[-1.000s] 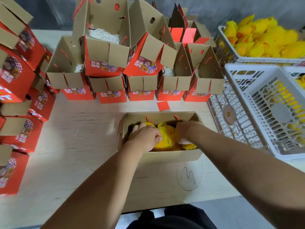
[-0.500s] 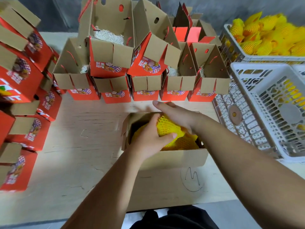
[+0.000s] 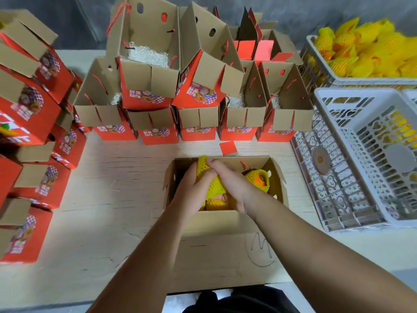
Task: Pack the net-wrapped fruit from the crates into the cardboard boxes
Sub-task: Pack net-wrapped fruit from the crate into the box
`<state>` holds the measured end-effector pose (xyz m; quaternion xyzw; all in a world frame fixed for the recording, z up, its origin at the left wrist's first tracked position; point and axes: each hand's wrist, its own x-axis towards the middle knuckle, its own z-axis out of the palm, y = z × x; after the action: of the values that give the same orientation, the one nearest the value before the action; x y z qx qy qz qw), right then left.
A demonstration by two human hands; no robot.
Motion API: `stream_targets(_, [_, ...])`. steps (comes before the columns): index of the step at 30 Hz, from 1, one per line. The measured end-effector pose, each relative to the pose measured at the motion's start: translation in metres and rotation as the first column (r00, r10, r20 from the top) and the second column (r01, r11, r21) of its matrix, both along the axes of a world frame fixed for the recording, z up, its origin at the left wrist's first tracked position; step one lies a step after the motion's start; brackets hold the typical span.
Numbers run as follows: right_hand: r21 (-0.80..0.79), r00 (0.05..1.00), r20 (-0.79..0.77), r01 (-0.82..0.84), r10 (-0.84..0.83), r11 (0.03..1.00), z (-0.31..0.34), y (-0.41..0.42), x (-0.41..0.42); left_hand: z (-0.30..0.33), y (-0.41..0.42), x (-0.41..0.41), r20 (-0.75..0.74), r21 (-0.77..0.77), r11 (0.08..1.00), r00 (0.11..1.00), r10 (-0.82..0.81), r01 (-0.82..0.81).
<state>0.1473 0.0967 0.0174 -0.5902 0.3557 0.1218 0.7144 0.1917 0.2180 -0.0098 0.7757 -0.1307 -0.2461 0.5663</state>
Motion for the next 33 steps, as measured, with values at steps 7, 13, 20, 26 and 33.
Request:
stream_targets(7, [-0.485, 0.97, -0.159, -0.237, 0.182, 0.842, -0.02, 0.032, 0.019, -0.011, -0.007, 0.006, 0.113, 0.265, 0.91, 0.947, 0.3, -0.32])
stream_targets(13, [-0.821, 0.764, -0.544, -0.571, 0.348, -0.03, -0.008, -0.043, -0.009, -0.018, -0.003, 0.009, 0.295, 0.358, 0.899, 0.944, 0.147, -0.252])
stream_targets(20, [-0.532, 0.396, -0.834, -0.761, 0.383, -0.371, -0.02, -0.087, 0.003, -0.015, 0.001, 0.005, 0.339, 0.378, 0.909, 0.94, 0.04, -0.175])
stream_targets(26, [-0.679, 0.527, -0.73, -0.629, 0.436, -0.378, -0.043, -0.097, 0.005, -0.013, 0.003, 0.021, 0.196, 0.476, 0.879, 0.971, -0.133, 0.025])
stream_targets(33, [-0.908, 0.776, -0.411, -0.397, 0.478, -0.137, -0.015, -0.093, -0.035, -0.002, -0.005, 0.031, 0.079, 0.341, 0.935, 0.994, 0.072, -0.095])
